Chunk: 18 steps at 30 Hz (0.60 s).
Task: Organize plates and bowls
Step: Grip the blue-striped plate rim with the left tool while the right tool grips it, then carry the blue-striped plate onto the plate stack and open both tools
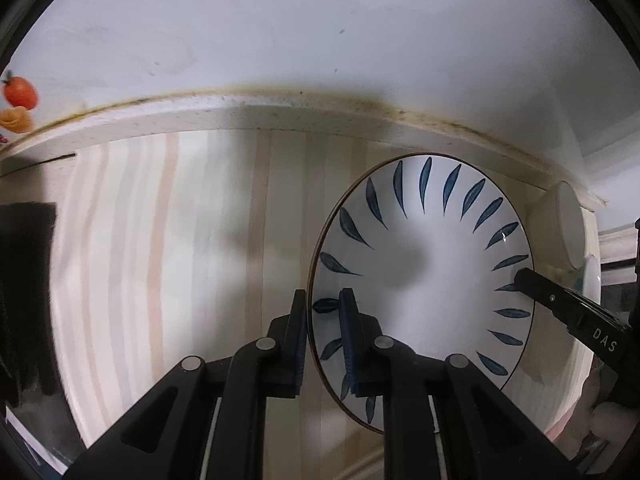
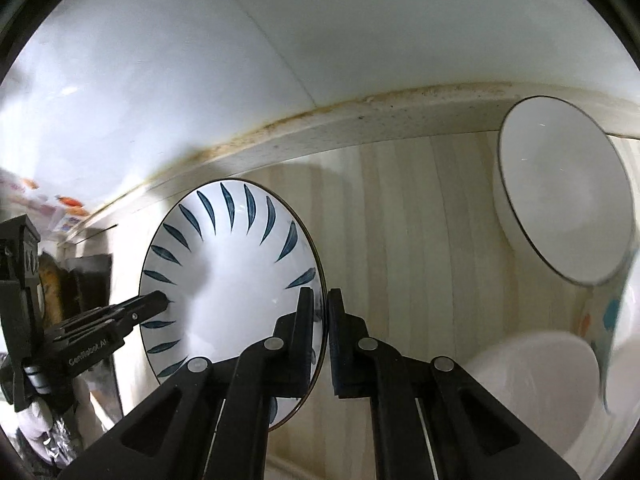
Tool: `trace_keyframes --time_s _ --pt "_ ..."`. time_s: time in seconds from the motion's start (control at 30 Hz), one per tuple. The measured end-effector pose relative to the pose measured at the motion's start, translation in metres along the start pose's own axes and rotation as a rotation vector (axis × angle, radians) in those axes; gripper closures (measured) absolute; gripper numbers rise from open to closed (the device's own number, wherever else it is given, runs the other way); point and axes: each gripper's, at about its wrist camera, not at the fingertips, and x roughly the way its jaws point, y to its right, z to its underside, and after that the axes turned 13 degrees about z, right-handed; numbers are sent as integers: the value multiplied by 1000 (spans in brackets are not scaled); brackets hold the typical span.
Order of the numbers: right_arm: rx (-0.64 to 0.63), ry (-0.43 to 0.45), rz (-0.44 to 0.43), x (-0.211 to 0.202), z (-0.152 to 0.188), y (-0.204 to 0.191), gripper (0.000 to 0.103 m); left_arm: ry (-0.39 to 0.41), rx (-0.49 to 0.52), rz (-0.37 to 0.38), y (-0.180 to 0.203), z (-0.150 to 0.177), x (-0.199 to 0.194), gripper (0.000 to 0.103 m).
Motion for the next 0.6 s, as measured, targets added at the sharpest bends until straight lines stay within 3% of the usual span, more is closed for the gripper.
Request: trace_keyframes --time_s 0.3,0.6 --pt "-37 41 -39 -61 52 3 95 56 45 0 27 44 -42 90" --pt "-41 40 -55 -95 131 13 95 30 61 -3 33 113 -57 90"
